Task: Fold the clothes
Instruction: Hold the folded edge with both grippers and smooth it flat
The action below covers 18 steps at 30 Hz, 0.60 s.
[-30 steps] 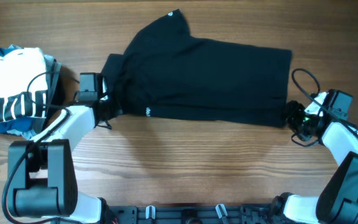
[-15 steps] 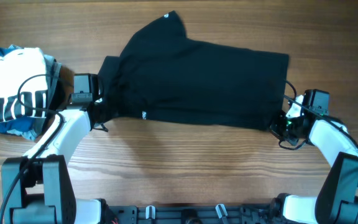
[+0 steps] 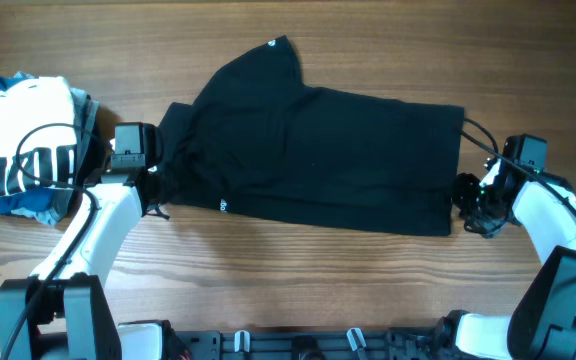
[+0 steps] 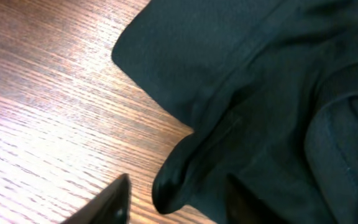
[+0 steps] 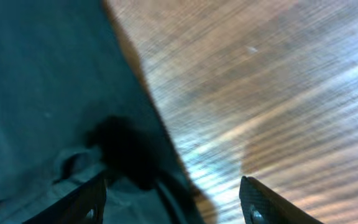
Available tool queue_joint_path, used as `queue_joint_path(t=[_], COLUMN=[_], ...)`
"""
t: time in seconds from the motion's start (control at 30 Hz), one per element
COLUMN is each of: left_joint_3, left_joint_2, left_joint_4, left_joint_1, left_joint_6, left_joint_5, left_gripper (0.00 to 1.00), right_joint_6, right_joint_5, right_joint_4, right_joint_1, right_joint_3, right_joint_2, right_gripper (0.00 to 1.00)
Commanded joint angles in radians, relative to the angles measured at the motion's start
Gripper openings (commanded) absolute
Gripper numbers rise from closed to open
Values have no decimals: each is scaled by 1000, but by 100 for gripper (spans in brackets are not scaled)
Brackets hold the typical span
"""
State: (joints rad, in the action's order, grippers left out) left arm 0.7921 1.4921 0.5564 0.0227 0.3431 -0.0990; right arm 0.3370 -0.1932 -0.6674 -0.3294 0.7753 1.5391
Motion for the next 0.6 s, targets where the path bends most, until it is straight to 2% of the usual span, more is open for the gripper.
queue_joint_path(t=[0.0,0.1,0.2,0.27,0.5,0.57], left_joint_3=[-5,-5,-5,6,77,99], left_joint_2=[-17,-18,-19,-19,-25,-31], left_joint_4=[14,23,20,21,32,32], left_joint_1=[8,8,8,8,8,8], left_joint_6=[2,2,2,2,2,1], left_joint_5=[-21,-21,-11,26,224,267], left_gripper=[59,63,64,63,63,65], right_joint_6=[-84,-95,-99,-100,-42,-26], right_joint_5=[-200,-277,-278,-268,-244,-243], right_joint_4=[35,24,0,-25,52,88], right_joint_1=[-2,-2,0,6,8,12], right_joint_3=[30,30,29,27,-35,-63], right_joint_2=[-6,-6,-6,-5,-5,-2], right_gripper=[63,59,46,41,43,55])
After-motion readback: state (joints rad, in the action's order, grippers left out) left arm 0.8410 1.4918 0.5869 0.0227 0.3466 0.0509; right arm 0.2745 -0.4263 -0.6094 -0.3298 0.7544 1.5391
